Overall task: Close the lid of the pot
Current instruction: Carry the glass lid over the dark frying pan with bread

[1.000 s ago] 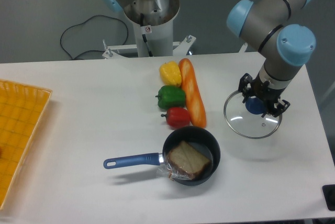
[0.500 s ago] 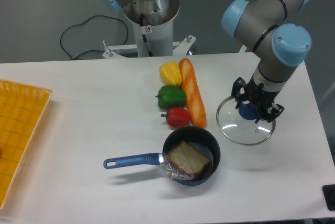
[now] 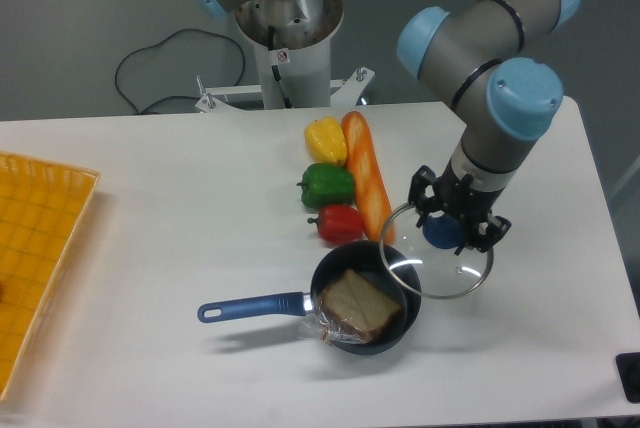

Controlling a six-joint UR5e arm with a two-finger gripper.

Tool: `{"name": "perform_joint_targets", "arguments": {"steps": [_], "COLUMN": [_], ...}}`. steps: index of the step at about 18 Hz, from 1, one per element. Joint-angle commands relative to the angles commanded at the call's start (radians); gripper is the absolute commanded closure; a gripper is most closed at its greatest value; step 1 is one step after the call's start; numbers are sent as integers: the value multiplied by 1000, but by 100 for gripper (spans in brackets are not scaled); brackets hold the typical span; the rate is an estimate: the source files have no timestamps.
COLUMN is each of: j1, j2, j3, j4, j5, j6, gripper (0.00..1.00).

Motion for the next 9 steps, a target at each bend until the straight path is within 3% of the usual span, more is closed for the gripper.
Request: {"name": "perform_joint_targets", "arguments": {"steps": [9], "j1": [-57], "j2": [6], "j3": [-25], "j4": [51], "j5": [-29], "j6": [-120], "gripper": [47]}}
